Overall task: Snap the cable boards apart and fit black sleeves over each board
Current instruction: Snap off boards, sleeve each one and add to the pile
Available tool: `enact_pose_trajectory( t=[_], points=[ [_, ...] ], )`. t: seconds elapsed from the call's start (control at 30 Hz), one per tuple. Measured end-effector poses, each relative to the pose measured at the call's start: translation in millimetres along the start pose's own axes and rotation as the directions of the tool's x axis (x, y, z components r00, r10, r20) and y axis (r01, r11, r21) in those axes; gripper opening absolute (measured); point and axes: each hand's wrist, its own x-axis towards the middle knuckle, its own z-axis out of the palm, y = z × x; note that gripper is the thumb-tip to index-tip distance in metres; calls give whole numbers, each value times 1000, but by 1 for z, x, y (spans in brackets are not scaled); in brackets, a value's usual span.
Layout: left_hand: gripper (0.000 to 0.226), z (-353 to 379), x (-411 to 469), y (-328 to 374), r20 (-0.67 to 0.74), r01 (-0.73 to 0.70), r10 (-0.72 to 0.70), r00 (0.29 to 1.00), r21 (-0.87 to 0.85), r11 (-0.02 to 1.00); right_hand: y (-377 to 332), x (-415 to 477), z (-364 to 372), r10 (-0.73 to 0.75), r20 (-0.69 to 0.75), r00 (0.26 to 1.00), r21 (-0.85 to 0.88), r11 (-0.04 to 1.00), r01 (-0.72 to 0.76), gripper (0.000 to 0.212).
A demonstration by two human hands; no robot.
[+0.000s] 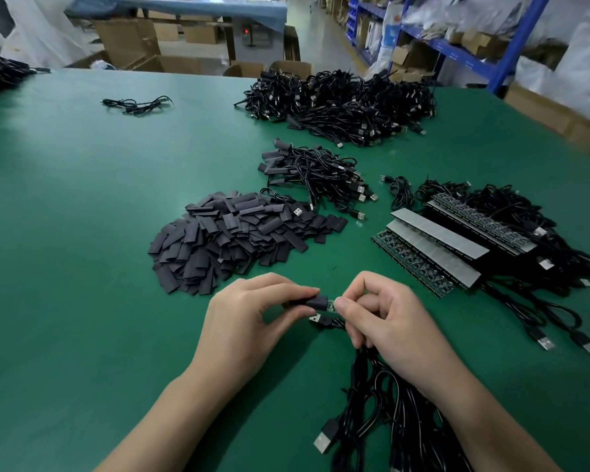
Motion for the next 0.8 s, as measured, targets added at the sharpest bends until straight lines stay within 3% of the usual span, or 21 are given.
enact_pose_trajectory(
  t=[0.2,0.47,0.63,0.8],
  points=[
    [25,-2,0,-1,54,-124,119,991,102,987,3,1,0,9,20,1000,-5,1000,-9,22],
    [24,0,-1,4,80,-73,67,995,69,995,4,1,1,13,48,999,61,998,-16,28],
    [21,0,0,0,37,16,-16,999,-5,1000,-1,3,-11,30,28,999,213,976,-35,18],
    [21,-1,0,-3,34,42,-41,999,-18,999,-5,1,-15,25,69,997,140,990,-35,11]
  ],
)
